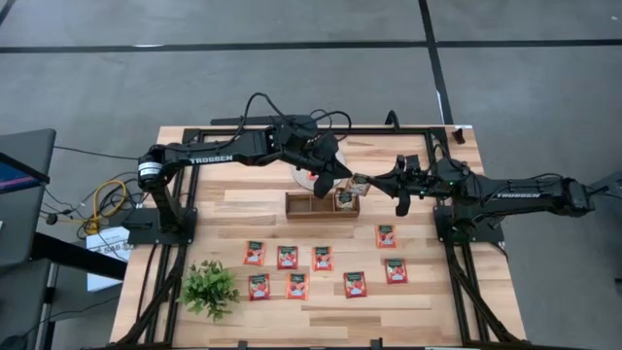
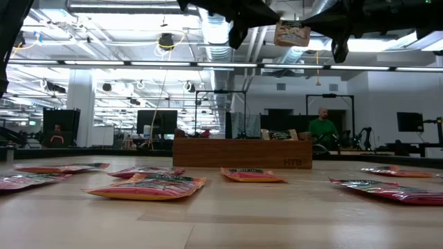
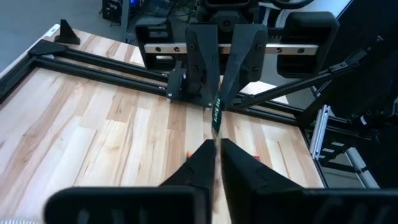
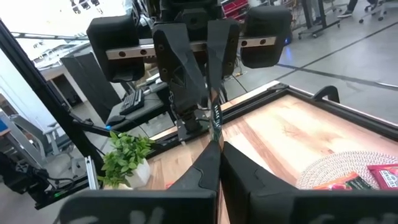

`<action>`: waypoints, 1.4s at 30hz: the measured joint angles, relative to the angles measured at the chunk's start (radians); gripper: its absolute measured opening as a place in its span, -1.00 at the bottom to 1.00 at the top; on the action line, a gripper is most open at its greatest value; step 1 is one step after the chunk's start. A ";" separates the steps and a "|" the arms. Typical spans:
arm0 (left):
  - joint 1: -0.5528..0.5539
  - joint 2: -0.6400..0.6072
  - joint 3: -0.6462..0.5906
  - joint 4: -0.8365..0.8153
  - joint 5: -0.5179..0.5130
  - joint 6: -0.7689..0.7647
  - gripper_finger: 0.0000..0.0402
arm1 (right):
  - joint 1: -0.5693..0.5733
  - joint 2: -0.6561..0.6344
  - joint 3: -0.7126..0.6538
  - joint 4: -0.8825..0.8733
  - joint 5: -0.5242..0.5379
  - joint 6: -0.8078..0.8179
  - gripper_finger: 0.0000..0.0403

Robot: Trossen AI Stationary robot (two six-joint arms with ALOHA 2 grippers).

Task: Pick & Place Tea
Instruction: Put the brown tea bag into the right section of the wooden organizer

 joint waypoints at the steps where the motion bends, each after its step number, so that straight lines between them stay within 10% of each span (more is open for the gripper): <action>1: 0.000 0.000 0.000 -0.004 -0.003 0.000 -0.86 | 0.000 0.000 0.000 0.000 0.001 0.000 -1.00; 12: 0.011 -0.017 0.000 -0.116 -0.052 0.069 -0.32 | 0.000 0.000 0.000 -0.075 0.002 0.000 -1.00; 24: 0.080 -0.073 -0.008 -0.602 -0.350 0.136 -0.27 | 0.027 0.180 0.000 -0.068 -0.003 -0.007 -1.00; 42: 0.201 -0.225 -0.395 -0.274 -0.164 0.104 -0.27 | -0.019 0.426 0.000 0.027 -0.006 -0.071 -1.00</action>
